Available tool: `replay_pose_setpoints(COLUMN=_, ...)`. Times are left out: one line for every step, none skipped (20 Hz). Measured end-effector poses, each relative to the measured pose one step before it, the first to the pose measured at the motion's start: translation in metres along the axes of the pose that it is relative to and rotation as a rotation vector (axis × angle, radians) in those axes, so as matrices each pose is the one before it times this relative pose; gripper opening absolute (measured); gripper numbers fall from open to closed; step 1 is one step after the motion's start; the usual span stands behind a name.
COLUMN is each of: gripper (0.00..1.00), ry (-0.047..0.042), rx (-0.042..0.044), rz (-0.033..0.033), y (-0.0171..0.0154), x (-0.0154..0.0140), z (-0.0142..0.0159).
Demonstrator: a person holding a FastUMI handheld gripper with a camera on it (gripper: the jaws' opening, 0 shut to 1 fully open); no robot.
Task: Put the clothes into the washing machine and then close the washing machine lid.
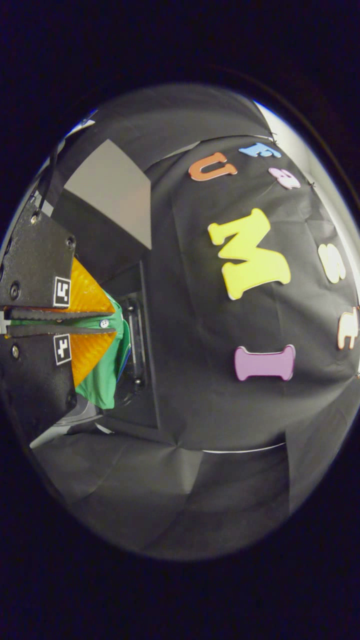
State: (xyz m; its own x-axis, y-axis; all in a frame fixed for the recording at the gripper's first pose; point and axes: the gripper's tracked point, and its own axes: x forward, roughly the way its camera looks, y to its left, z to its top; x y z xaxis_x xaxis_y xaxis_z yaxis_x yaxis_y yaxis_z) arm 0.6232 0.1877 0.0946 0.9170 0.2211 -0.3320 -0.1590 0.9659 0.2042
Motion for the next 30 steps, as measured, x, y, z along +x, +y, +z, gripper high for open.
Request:
replay_pose_setpoints(gripper=0.07, ry=0.02231, rx=0.00339, rz=-0.00257, y=-0.00037, x=0.00272, z=-0.00665)
replay_pose_setpoints(gripper=0.07, ry=0.02136, rx=0.00073, rz=-0.00408, y=-0.00156, x=0.00164, z=-0.00613)
replay_pose_setpoints(gripper=0.07, ry=0.02330, rx=0.00231, rz=-0.00727, y=-0.00153, x=0.00298, z=-0.00575)
replay_pose_setpoints(gripper=0.07, ry=0.01679, rx=-0.00187, rz=-0.00484, y=-0.00138, x=0.00076, z=-0.00658)
replay_pose_setpoints(gripper=0.07, ry=0.01840, rx=-0.00412, rz=-0.00556, y=-0.00165, x=0.00151, z=-0.00578)
replay_pose_setpoints(gripper=0.07, ry=0.02180, rx=-0.00408, rz=-0.00807, y=-0.00219, x=0.00524, z=-0.00635)
replay_pose_setpoints(gripper=0.07, ry=0.01921, rx=-0.00018, rz=0.00058, y=-0.00022, x=0.00133, z=-0.00524)
replay_pose_setpoints(gripper=0.07, ry=0.02062, rx=-0.00228, rz=-0.00327, y=-0.00228, x=-0.00027, z=-0.00734)
replay_pose_setpoints(gripper=0.07, ry=0.01853, rx=-0.00549, rz=-0.00631, y=-0.00203, x=0.00097, z=-0.00529)
replay_pose_setpoints(gripper=0.07, ry=0.01695, rx=-0.00320, rz=-0.00503, y=-0.00168, x=0.00202, z=-0.00556)
replay_pose_setpoints(gripper=0.07, ry=0.01578, rx=-0.00149, rz=-0.00098, y=-0.00074, x=0.00064, z=-0.00409)
replay_pose_setpoints(gripper=0.07, ry=0.01945, rx=0.00053, rz=0.00172, y=0.00034, x=0.00190, z=-0.00592)
replay_pose_setpoints(gripper=0.07, ry=0.01280, rx=-0.00163, rz=-0.00085, y=-0.00059, x=0.00046, z=-0.00441)
replay_pose_setpoints(gripper=0.07, ry=0.01572, rx=-0.00536, rz=-0.00465, y=-0.00085, x=0.00118, z=-0.00480)
replay_pose_setpoints(gripper=0.07, ry=0.01899, rx=-0.00412, rz=-0.00758, y=-0.00210, x=0.00230, z=-0.00481)
replay_pose_setpoints(gripper=0.07, ry=0.01885, rx=-0.00003, rz=-0.00626, y=-0.00201, x=0.00061, z=-0.00401)
replay_pose_setpoints(gripper=0.07, ry=0.02651, rx=0.00472, rz=-0.00754, y=0.00013, x=0.00103, z=-0.00406)
replay_pose_setpoints(gripper=0.07, ry=0.02420, rx=0.01130, rz=-0.00591, y=-0.00048, x=-0.00095, z=-0.00538)
replay_pose_setpoints(gripper=0.07, ry=0.01765, rx=0.00994, rz=-0.00584, y=-0.00059, x=0.00136, z=-0.00372)
replay_pose_setpoints(gripper=0.07, ry=0.02122, rx=-0.00390, rz=-0.01221, y=-0.00117, x=-0.00021, z=-0.00423)
replay_pose_setpoints(gripper=0.07, ry=0.01988, rx=-0.00207, rz=-0.00890, y=-0.00151, x=-0.00049, z=-0.00332)
replay_pose_setpoints(gripper=0.07, ry=0.01436, rx=-0.00146, rz=-0.00322, y=-0.00173, x=0.00162, z=-0.00443)
replay_pose_setpoints(gripper=0.07, ry=0.00916, rx=0.00261, rz=-0.00731, y=-0.00128, x=0.00032, z=-0.00099)
replay_pose_setpoints(gripper=0.07, ry=0.01278, rx=0.00669, rz=-0.00623, y=-0.00050, x=0.00136, z=-0.00269)
replay_pose_setpoints(gripper=0.07, ry=0.01420, rx=0.00724, rz=-0.00182, y=0.00112, x=0.00421, z=-0.00090)
replay_pose_setpoints(gripper=0.07, ry=0.01628, rx=0.00633, rz=-0.00874, y=0.00048, x=0.00317, z=-0.00357)
replay_pose_setpoints(gripper=0.07, ry=0.03094, rx=0.00199, rz=-0.00660, y=0.00059, x=0.00311, z=-0.00457)
replay_pose_setpoints(gripper=0.07, ry=0.02553, rx=0.00428, rz=-0.00616, y=-0.00048, x=0.00017, z=-0.00424)
replay_pose_setpoints(gripper=0.07, ry=0.01879, rx=0.00250, rz=-0.00466, y=0.00019, x=0.00214, z=-0.00268)
replay_pose_setpoints(gripper=0.07, ry=0.02401, rx=-0.00117, rz=-0.01300, y=-0.00143, x=0.00210, z=-0.00309)
